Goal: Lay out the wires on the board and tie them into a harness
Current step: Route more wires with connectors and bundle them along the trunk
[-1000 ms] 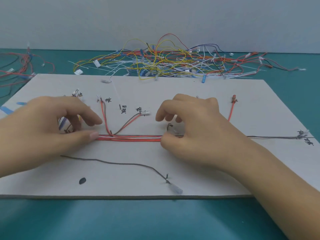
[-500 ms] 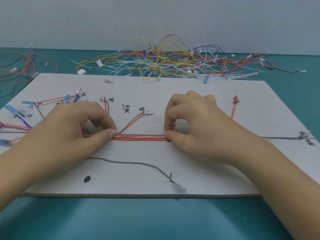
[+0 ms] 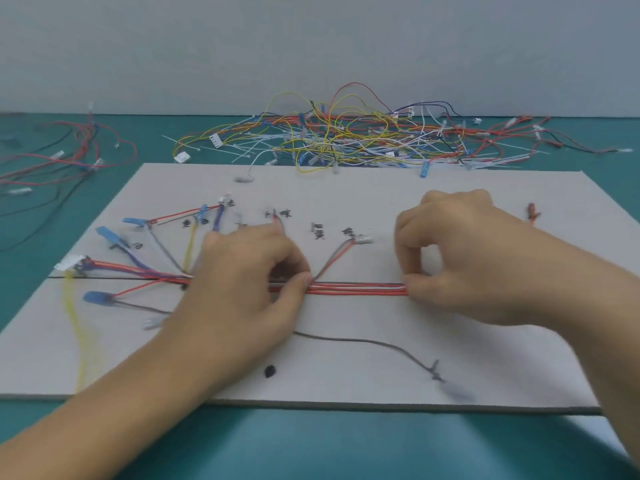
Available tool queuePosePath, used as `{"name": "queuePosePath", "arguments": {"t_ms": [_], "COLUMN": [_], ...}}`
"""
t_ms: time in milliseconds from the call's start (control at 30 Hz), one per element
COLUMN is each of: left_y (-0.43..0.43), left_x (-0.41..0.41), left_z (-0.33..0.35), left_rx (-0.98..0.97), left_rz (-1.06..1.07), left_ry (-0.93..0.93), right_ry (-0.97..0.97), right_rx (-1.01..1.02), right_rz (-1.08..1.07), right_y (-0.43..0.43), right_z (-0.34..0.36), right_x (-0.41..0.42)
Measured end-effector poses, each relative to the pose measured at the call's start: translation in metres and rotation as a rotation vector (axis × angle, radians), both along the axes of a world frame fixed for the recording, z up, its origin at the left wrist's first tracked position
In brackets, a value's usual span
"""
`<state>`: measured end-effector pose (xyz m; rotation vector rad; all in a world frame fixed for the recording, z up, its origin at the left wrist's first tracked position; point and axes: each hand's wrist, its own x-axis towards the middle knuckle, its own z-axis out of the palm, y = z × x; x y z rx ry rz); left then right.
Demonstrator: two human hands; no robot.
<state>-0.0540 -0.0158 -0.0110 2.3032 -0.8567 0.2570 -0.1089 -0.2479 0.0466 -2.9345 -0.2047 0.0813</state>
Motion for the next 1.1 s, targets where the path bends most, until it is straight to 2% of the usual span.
{"name": "queuePosePath", "arguments": {"t_ms": [200, 300, 467, 533, 667, 767, 833, 1000, 1100], "left_y": [-0.082, -0.112, -0.120, -0.105, -0.038, 0.023, 0.061, 0.102, 0.106], "left_x": [-0.034, -0.046, -0.048, -0.045, -0.031, 0.003, 0.025, 0.036, 0.031], "left_z": [-0.001, 0.002, 0.022, 0.030, 0.053, 0.058, 0.049, 0.017, 0.009], "left_rx": [0.087, 0.136, 0.258, 0.260, -0.015, 0.070, 0.158, 0.266, 0.217], "left_rz": [0.005, 0.053, 0.030, -0.005, -0.130, -0.039, 0.041, -0.176, -0.225], "left_ry": [-0.091, -0.117, -0.021, 0.011, 0.141, 0.054, 0.074, 0.258, 0.213], "right_ry": [0.209, 0.127, 0.065, 0.079, 0.072, 0.016, -0.051, -0.162, -0.151], "right_rx": [-0.235, -0.172, -0.015, -0.014, -0.022, 0.021, 0.058, 0.180, 0.238], "right_rz": [-0.327, -0.356, -0.268, -0.250, -0.247, -0.264, -0.259, -0.152, -0.053], "right_y": [-0.045, -0.048, -0.029, -0.027, -0.027, -0.022, -0.013, 0.022, 0.035], "right_z": [0.018, 0.014, 0.012, 0.009, 0.003, 0.001, 0.000, -0.008, -0.011], "right_x": [-0.021, -0.018, -0.017, -0.017, -0.017, -0.016, -0.016, -0.022, -0.025]}}
